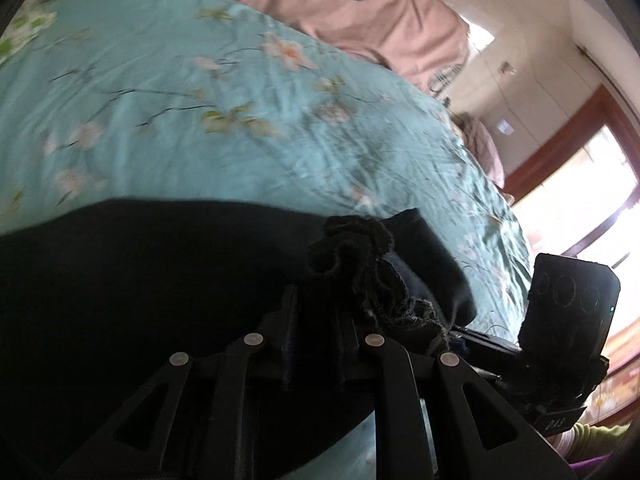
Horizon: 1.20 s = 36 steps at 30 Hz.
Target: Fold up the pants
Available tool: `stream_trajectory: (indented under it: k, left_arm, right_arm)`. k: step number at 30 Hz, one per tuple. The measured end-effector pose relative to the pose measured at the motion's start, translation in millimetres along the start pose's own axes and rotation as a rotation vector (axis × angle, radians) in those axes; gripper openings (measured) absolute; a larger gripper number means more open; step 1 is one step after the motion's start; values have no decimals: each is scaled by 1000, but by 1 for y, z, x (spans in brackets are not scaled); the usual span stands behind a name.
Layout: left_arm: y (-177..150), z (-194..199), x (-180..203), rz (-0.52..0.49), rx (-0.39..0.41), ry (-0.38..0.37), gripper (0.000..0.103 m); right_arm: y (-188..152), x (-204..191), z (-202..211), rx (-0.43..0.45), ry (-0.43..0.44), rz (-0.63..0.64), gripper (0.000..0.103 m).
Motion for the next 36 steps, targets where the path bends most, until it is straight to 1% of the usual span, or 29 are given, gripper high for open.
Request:
stream_trajectory:
  k: [3,4,6,9,11,16,17,21,23,28,30,33,36]
  left_arm:
    - [-10,14,-11,41,19,24,16]
    - [-14,19,-15,58,28,33,18]
    - [-21,31,-23,96,50,46,19]
    - [-30,49,-33,143,90,81,24]
    - [-36,60,-38,174,116,101,31]
    - [-51,86,-48,234,172,170,34]
    - [-54,91,-50,247,184,185,36]
    - [-67,108,-57,311,225,223,39]
    - [-75,117,-62,340,244,244,43]
    - [-91,141,-71,406,297,289,43]
    - [-99,154,-77,446,323,308,46]
    - [-108,168,-84,495,355,312,47]
    - [-114,179,-88,519,378,317,47]
  right_arm:
    - [-2,-5,-5,-16,14,5,46]
    - [-3,-7,-6,-21,21,8,46]
    - [-6,-11,-10,-34,30,15,46]
    - [-8,-18,-13,-47,43,33,46]
    - [-8,-23,-13,-49,54,40,46]
    - [-3,-36,-9,-41,83,62,46]
    - [-2,-38,-9,-40,87,66,46]
    - [5,-48,-8,-37,104,91,46]
    - [9,-54,-10,-34,111,108,46]
    - [17,-63,-19,-45,116,133,49]
    - [20,-67,-23,-52,123,145,50]
    - [24,-77,-34,-64,132,171,51]
    - [25,-84,-43,-80,144,193,53]
Point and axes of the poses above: each gripper's, at about its wrist camera, not at the fingertips, and z roughly against the way its jaws point, x to its right, y to its top, the point moved 2 cm from there along -z, roughly the way its jaws point, and after that the axes turned 3 degrees about -y, right-handed, at the moved point
